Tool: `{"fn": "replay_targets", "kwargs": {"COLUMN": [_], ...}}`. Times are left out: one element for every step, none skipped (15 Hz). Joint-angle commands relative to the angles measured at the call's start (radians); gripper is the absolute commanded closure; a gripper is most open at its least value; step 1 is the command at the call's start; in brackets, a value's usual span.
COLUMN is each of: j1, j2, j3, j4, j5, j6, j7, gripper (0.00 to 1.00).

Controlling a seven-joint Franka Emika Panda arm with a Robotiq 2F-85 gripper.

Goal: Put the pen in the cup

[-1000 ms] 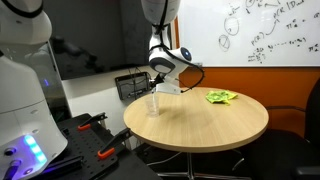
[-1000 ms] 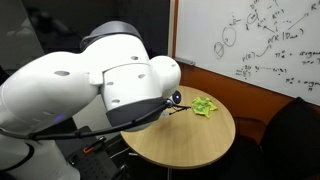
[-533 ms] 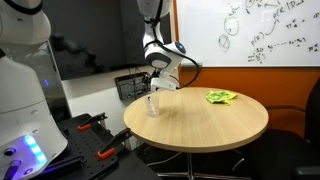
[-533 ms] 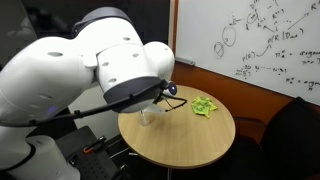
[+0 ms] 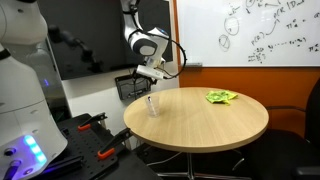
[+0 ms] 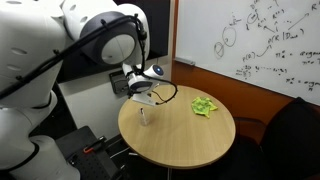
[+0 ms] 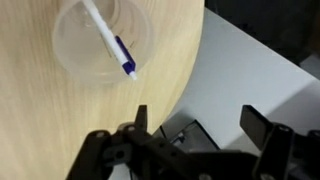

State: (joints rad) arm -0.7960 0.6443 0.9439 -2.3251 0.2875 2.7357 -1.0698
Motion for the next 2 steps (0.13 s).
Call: {"fn": "replay_targets", "kwargs": {"j1": [0.121,0.158], "j2": [-0.148,-0.169], "j3": [-0.103,-0.147], "j4": [-0.053,-0.057], "j5": [-0.035,-0.054], "j6": [0.061,0.069], "j7": [0.124,0.137], "gripper": [0.0,0.0]}}
